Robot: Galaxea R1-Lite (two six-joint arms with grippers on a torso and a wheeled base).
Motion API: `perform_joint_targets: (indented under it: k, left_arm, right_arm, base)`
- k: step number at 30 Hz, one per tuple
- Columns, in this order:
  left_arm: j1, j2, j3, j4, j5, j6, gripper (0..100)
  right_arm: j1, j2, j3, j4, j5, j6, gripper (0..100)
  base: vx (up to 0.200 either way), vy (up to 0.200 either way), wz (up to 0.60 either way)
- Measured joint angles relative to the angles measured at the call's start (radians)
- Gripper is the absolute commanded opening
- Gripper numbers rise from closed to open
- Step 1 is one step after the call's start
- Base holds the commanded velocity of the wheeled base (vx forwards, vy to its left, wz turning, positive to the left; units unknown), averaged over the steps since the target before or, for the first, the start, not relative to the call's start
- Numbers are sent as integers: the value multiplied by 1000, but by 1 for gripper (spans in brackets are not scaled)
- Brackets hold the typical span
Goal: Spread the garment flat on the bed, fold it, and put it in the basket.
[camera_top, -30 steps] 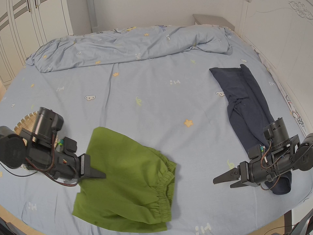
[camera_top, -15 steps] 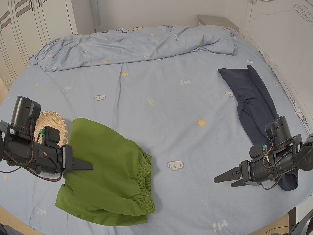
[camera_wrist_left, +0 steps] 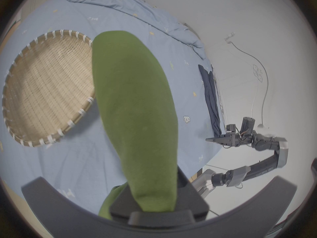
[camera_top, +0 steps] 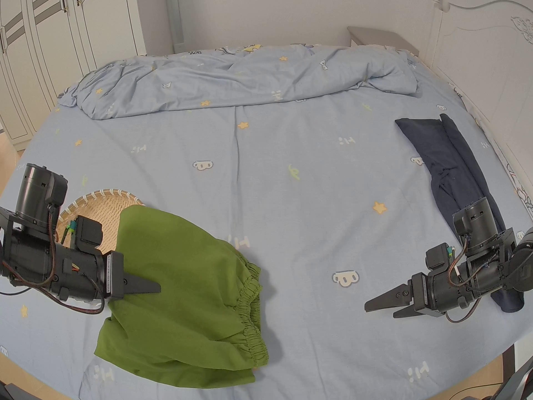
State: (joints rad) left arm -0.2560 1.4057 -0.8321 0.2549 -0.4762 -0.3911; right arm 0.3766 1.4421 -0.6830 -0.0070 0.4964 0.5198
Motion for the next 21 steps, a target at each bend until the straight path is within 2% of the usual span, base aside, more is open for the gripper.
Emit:
perform_joint_targets:
  k: [3, 10, 13, 17, 21]
  left_arm:
    - [-15, -6, 6, 0, 34, 45, 0]
    - [-89, -34, 7, 0, 294, 153, 0]
    - [-136, -48, -14, -2, 396, 244, 0]
    - [-175, -72, -65, -2, 427, 354, 0]
    - [-183, -102, -108, -2, 429, 424, 0]
  right_arm:
    - [1, 0, 0, 0, 0, -1, 100]
    - [-2, -1, 0, 0, 0, -1, 100]
    - [-4, -1, -1, -1, -1, -1, 100]
    - [-4, -1, -1, 0, -1, -2, 100]
    - [-4, -1, -1, 0, -3, -4, 100]
  base:
    - [0, 0, 0]
    - [0, 0, 0]
    - [0, 0, 0]
    - [0, 0, 0]
    - [0, 0, 0]
